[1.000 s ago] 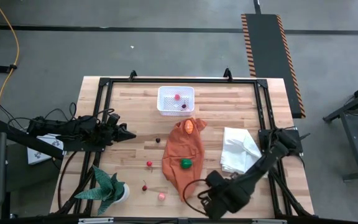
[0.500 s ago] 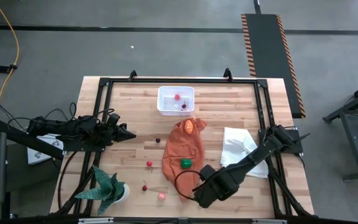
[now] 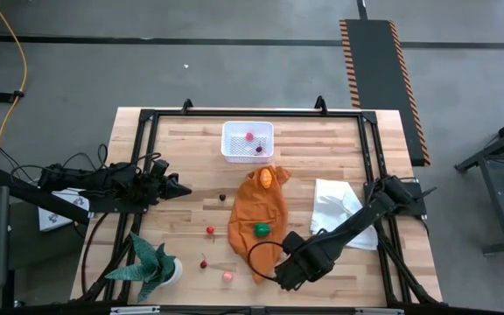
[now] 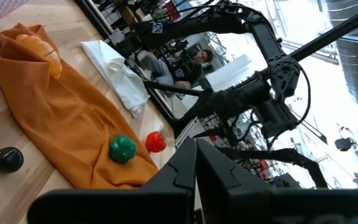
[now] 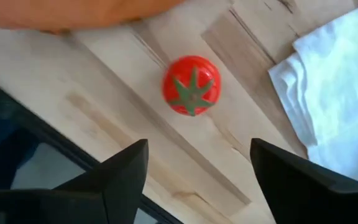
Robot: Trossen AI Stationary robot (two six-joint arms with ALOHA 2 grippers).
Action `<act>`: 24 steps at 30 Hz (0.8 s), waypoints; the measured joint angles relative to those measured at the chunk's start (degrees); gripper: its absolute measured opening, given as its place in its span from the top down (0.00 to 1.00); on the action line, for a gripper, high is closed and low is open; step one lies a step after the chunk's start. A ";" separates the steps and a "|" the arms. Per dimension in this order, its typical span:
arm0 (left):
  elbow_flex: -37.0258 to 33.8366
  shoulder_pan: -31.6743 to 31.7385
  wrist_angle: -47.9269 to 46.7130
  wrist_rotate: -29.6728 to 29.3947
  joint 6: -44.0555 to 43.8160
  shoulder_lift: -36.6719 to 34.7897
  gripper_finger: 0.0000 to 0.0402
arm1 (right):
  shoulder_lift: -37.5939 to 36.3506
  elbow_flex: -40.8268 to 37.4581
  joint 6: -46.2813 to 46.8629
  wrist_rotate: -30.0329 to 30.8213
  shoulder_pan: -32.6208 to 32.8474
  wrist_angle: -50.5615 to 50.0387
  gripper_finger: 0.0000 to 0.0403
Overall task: Pick and placing Produce into tupperware
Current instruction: Put the red tomato into the white basket
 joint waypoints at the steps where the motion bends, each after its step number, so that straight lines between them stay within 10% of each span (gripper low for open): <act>1: 0.00 0.00 0.00 0.00 -0.02 0.01 1.00 | 0.00 -0.94 -0.36 -0.85 -0.12 0.13 0.31; 24: -0.01 -0.02 0.02 0.26 -0.20 0.01 1.00 | 0.02 -12.15 -0.31 -3.90 -3.28 15.48 0.31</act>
